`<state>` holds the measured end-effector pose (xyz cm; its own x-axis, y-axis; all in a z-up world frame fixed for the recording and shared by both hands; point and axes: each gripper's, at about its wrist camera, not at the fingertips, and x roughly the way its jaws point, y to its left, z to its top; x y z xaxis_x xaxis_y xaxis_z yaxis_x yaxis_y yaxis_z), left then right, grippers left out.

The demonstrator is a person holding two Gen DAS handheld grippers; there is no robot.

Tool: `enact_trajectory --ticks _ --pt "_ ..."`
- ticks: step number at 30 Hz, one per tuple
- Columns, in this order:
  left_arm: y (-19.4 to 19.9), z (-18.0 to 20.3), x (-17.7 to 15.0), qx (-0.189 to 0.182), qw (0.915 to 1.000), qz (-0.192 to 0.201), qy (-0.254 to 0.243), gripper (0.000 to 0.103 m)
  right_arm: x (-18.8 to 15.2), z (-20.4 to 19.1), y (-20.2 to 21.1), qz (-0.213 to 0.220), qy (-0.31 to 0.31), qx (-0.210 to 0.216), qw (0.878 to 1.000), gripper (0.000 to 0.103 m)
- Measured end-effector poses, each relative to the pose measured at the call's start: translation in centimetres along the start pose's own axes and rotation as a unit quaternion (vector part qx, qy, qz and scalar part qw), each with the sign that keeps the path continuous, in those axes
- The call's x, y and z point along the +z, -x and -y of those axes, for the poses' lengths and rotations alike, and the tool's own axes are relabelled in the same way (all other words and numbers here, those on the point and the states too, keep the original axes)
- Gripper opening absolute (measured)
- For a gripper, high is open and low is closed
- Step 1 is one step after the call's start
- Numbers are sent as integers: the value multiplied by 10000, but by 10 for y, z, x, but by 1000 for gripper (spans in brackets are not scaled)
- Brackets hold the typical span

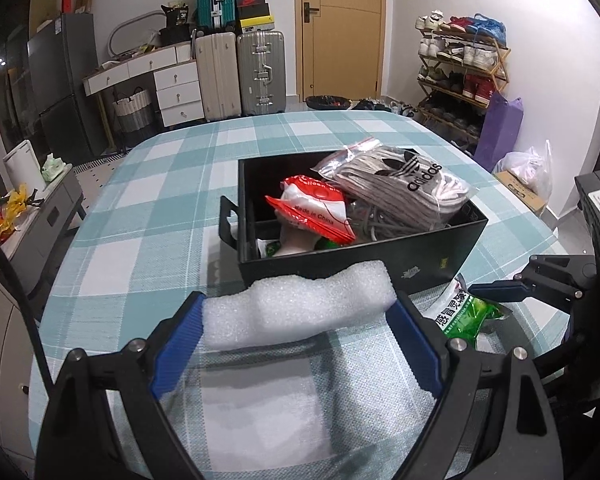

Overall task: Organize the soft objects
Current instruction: 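Grasp the white foam strip with the left gripper while the right gripper grasps the green packet, then carry the foam strip and green packet over the black box with both grippers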

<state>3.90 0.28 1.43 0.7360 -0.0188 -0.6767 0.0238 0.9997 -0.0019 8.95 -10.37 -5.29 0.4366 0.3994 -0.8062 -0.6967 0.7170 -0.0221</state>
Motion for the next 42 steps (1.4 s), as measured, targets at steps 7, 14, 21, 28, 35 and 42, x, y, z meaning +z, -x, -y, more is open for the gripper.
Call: enact_trajectory --ticks 7,14,21,28,35,42 --pt "9 -11 3 45 9998 126 143 90 2 0 6 129 65 43 9999 60" --pt "17 -16 7 82 9994 293 165 90 7 -5 30 533 132 111 9984 60" --pt "23 -21 16 66 9987 482 171 90 12 -8 56 1012 138 160 9946 60" --pt "22 -26 28 61 9981 593 171 90 20 -2 77 1559 -84 12 9877 60" --pt "12 -22 38 32 9979 634 104 90 31 13 91 2088 -536 -81 9765 60" --pt "-1 -21 50 2 9979 638 57 90 53 28 84 2142 -759 -160 9737 60"
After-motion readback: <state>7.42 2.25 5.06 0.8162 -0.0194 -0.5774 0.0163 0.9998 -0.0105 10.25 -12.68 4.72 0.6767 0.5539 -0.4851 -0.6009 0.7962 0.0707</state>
